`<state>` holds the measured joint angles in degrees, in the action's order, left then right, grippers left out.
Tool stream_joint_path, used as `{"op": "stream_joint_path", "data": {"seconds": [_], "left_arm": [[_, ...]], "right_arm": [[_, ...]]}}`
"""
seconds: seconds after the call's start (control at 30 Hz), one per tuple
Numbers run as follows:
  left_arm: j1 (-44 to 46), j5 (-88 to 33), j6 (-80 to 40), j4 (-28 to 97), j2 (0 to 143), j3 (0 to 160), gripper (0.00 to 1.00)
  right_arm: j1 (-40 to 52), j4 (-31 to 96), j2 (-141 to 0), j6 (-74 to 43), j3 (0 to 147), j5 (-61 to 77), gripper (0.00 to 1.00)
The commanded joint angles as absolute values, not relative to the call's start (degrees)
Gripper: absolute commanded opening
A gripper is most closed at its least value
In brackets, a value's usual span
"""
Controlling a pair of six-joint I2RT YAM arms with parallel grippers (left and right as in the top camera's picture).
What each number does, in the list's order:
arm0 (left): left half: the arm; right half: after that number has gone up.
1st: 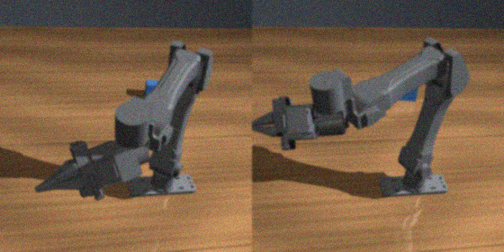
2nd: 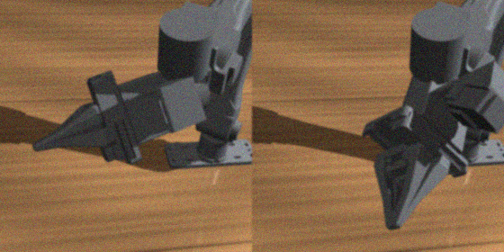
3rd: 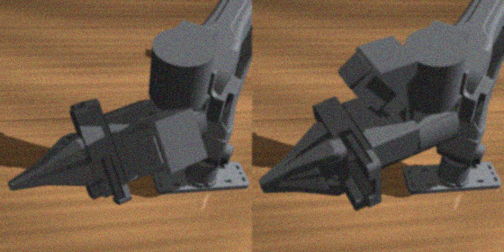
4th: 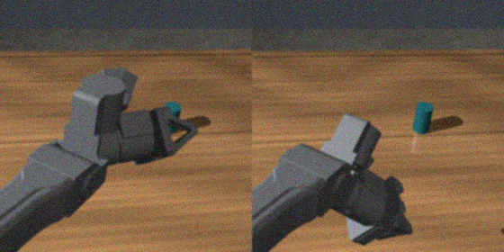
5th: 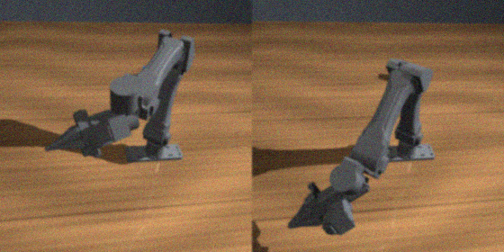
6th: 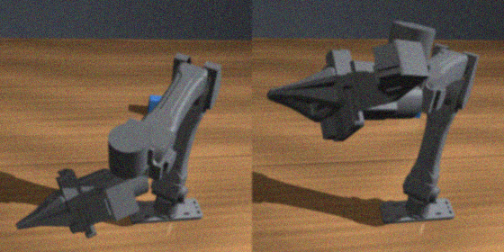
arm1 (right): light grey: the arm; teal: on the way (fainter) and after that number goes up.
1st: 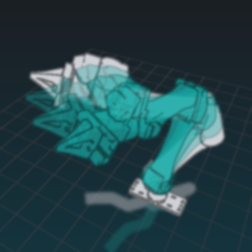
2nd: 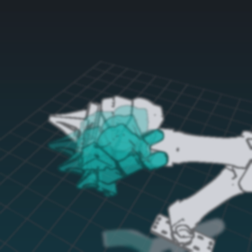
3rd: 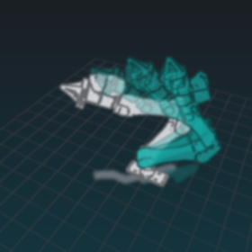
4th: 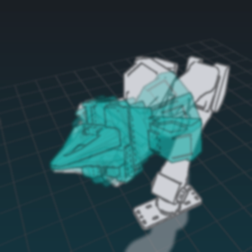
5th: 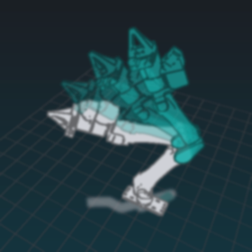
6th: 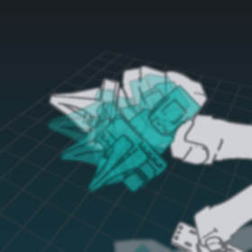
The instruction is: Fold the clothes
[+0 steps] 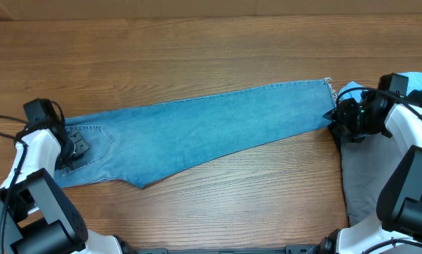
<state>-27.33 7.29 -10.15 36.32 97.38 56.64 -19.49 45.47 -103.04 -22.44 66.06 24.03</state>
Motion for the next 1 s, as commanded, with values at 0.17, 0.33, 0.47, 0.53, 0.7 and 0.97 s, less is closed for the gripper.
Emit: {"op": "stream_joint_path", "data": {"seconds": [0.17,0.33,0.47,0.53,0.7,0.97], "left_arm": [[-38.8,18.3,-17.0,35.4,100.1,53.6,0.06],[-43.9,17.8,-16.9,35.1,100.1,54.7,0.06],[-44.9,9.3,-13.5,33.2,100.1,55.3,0.07],[-44.3,7.8,-13.2,33.1,100.1,55.5,0.09],[-43.0,-0.7,-9.9,34.3,100.0,57.8,0.12],[-43.0,-16.5,-4.6,43.9,99.6,67.0,0.12]], "right_arm": [[-19.0,38.2,-103.1,-20.5,59.4,23.0,0.62],[-18.8,31.4,-103.1,-20.5,56.2,25.0,0.69],[-17.9,27.6,-103.3,-17.6,55.4,28.7,0.73],[-17.0,25.5,-103.7,-17.5,55.4,28.2,0.76],[-14.8,18.1,-106.8,-16.2,55.4,23.6,0.81],[-11.9,13.7,-115.3,-15.6,55.5,26.2,0.80]]}}
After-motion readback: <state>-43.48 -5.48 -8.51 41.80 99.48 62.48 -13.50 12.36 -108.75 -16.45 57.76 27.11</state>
